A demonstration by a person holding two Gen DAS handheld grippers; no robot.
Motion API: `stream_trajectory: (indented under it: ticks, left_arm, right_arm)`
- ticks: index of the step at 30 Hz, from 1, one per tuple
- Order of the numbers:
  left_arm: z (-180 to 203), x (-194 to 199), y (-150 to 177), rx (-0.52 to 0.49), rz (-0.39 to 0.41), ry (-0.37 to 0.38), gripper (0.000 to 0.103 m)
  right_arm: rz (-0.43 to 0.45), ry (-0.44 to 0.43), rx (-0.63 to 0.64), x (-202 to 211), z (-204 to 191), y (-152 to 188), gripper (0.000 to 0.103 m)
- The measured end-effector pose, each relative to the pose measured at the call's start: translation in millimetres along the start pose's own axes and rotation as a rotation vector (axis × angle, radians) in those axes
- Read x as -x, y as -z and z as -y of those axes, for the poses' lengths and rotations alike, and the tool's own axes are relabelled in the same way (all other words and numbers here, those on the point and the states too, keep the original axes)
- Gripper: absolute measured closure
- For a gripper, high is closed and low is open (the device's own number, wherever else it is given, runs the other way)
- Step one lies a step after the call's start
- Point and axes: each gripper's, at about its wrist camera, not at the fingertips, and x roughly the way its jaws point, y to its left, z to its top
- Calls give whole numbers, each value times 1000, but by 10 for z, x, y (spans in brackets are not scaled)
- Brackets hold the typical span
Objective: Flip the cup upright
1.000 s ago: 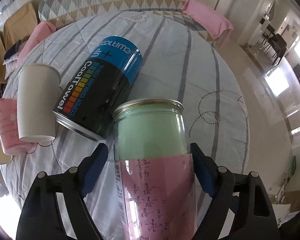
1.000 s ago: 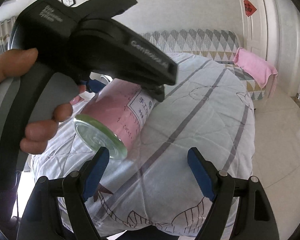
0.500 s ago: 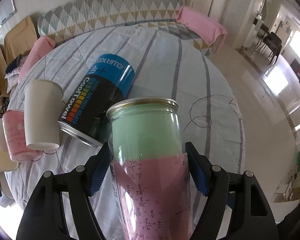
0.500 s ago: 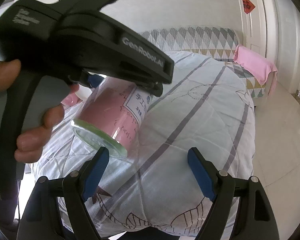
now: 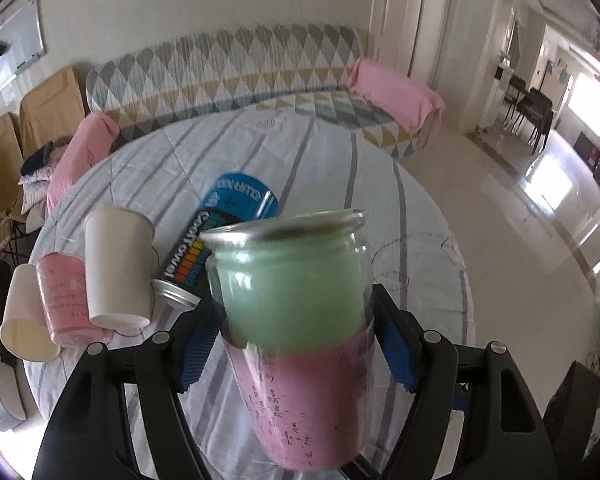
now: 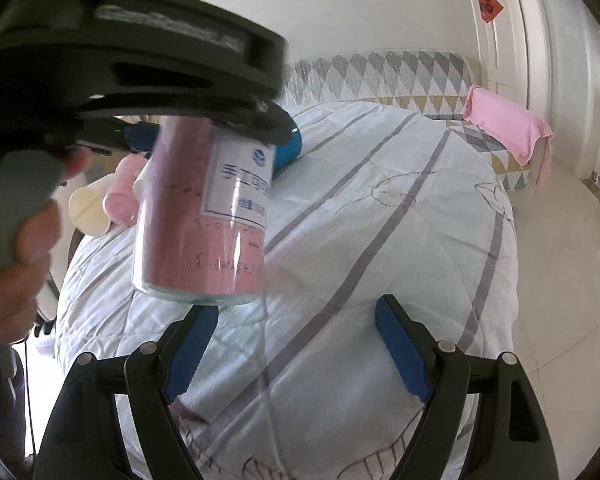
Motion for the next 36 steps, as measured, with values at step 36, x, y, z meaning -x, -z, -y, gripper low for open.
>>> stream_trajectory:
  ticks: [36]
  left_arm:
    - [-97,52,33,-5,109,-24,31]
  right_arm:
    - [28,-10,-10,-343,28,-283,21]
